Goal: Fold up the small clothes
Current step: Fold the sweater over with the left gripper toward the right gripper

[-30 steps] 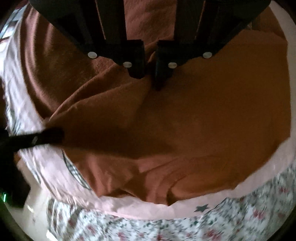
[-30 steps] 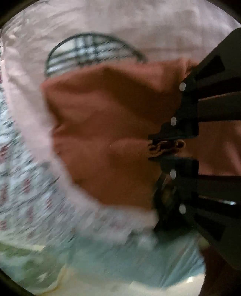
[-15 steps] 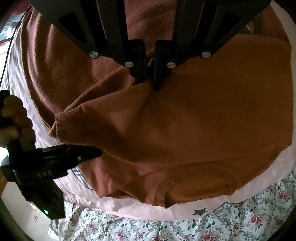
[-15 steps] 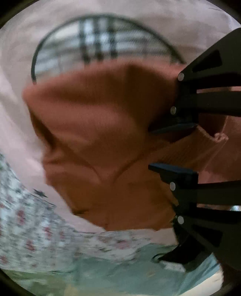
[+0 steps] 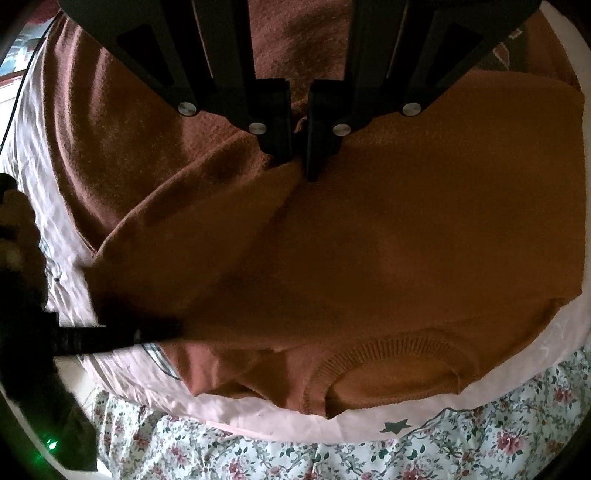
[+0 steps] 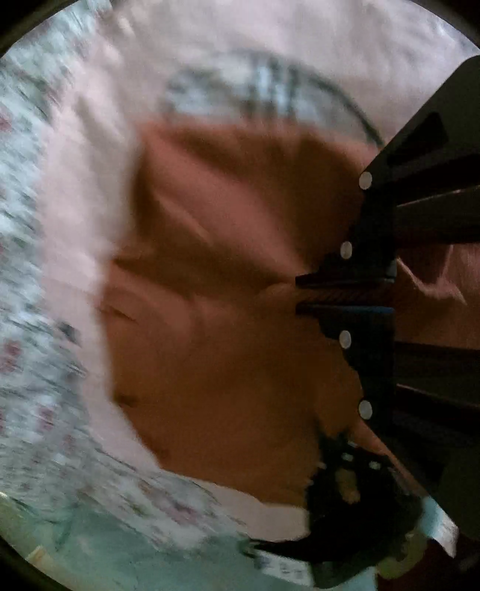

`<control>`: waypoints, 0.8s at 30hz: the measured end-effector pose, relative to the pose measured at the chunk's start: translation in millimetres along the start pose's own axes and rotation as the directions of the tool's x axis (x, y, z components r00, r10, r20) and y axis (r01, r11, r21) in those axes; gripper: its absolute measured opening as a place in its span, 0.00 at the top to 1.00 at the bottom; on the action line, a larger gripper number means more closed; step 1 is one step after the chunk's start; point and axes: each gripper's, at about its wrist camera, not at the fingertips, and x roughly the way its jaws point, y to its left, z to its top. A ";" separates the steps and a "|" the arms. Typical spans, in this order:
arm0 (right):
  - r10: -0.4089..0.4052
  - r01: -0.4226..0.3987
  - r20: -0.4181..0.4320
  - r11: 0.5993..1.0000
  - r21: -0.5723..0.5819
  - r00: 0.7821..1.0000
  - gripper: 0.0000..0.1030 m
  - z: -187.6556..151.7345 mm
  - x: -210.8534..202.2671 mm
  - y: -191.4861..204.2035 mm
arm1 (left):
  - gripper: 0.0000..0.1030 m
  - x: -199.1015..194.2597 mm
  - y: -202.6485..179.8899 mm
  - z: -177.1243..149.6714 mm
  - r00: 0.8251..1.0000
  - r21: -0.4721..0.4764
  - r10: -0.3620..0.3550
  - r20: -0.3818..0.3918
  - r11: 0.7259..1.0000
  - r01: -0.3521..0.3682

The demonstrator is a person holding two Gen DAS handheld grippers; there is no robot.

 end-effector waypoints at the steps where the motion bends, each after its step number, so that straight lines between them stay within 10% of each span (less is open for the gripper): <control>1: -0.027 0.027 0.029 0.999 0.028 0.999 0.92 0.3 -2.0 -4.7 | 0.96 0.7 -1.3 0.8 1.000 0.001 -0.002 -0.002 1.000 0.002; 9: -0.100 0.099 -0.003 0.980 0.173 0.995 0.72 -29.5 -13.6 -15.9 | 0.90 -22.0 13.1 -15.5 0.999 -0.031 -0.021 -0.027 0.999 0.020; 24: 0.009 -0.009 -0.001 0.963 0.269 1.000 0.57 -184.9 -111.0 17.5 | 0.54 -160.5 155.7 -200.3 0.995 -0.347 0.100 -0.030 0.932 -0.104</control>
